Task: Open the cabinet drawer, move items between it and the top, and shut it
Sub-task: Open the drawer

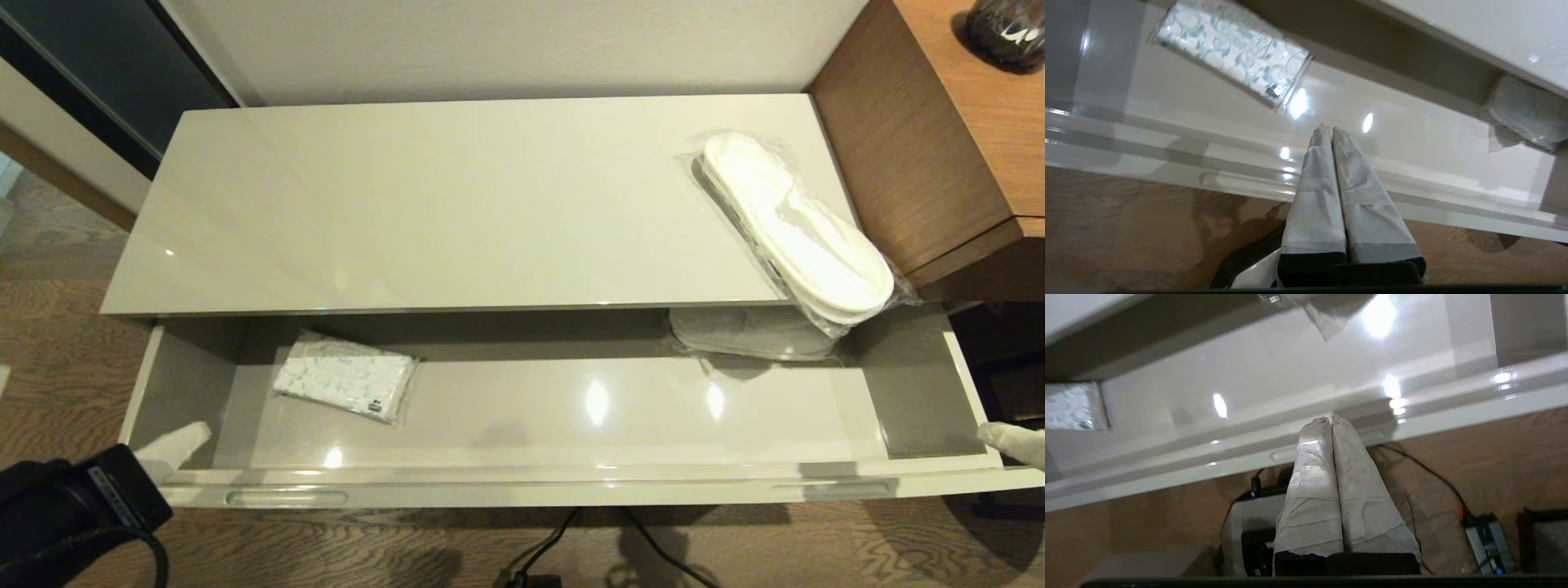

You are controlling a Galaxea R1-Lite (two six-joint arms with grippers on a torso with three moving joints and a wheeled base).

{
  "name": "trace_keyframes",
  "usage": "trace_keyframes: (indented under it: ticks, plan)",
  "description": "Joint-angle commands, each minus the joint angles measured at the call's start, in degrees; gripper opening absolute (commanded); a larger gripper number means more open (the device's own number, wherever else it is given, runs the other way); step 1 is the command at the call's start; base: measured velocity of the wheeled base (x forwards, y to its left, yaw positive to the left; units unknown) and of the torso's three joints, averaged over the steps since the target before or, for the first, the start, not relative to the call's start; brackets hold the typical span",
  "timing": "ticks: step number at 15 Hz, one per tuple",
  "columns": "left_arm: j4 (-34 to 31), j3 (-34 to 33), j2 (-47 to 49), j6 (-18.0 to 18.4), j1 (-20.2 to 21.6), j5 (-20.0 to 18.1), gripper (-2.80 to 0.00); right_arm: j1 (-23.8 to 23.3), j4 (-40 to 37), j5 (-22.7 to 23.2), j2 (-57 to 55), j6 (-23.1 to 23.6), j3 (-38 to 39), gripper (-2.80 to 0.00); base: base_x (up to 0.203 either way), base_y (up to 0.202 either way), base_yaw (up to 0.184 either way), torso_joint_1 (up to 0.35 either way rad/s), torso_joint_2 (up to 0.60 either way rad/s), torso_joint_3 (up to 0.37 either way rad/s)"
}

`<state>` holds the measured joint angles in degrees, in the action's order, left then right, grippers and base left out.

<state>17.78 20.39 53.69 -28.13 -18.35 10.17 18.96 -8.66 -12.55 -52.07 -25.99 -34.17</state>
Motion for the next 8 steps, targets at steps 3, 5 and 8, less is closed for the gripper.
trace_keyframes:
  ticks: [3,5,8]
  plan:
    - [0.0,0.4,-1.3,-0.1,0.2,0.0,-2.80,0.2,-4.6,1.2,3.5,2.5,-2.7,-2.80,0.000,0.000,0.000,0.000,0.00,0.000]
    - [-0.2,0.4,-1.9,0.1,0.2,-0.1,-2.80,0.1,-10.0,1.8,4.4,2.9,-5.7,-2.80,0.000,0.000,0.000,0.000,0.00,0.000]
    - [-0.5,0.5,-3.0,1.5,0.2,0.1,-2.80,0.1,-17.6,2.5,5.9,3.8,-10.3,-2.80,0.000,0.000,0.000,0.000,0.00,0.000]
